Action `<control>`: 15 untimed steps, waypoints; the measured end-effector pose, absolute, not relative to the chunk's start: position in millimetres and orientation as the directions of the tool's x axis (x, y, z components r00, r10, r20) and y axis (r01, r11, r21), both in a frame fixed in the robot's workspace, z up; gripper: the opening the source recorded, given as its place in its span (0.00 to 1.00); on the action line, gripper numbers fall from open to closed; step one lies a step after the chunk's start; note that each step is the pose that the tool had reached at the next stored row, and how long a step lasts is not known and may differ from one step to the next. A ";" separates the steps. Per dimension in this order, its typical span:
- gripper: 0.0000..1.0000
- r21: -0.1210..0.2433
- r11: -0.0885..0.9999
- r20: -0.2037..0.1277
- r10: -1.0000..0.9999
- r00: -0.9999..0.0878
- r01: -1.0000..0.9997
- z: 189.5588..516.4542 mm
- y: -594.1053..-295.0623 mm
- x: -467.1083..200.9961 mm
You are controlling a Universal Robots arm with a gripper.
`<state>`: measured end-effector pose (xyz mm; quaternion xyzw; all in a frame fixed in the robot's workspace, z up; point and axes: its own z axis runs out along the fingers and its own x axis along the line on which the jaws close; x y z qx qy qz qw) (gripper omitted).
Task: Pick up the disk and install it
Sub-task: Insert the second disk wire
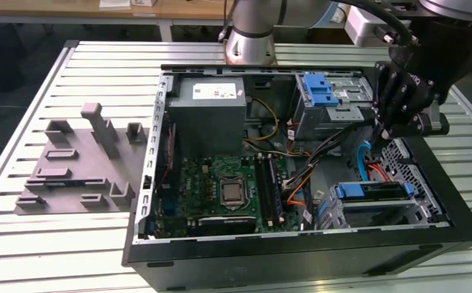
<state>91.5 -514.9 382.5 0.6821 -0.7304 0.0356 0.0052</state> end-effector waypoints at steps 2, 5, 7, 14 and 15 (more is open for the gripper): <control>0.11 -0.044 0.067 0.056 -0.996 -0.069 -0.997 382.1 -514.4 91.9; 0.17 -0.043 0.067 0.056 -0.996 -0.069 -0.997 381.4 -513.7 92.6; 0.24 -0.042 0.067 0.057 -0.996 -0.069 -0.997 380.5 -513.4 93.2; 0.31 -0.041 0.067 0.057 -0.996 -0.069 -0.997 374.5 -513.3 93.6; 0.31 -0.041 0.067 0.057 -0.996 -0.069 -0.997 373.6 -513.3 93.6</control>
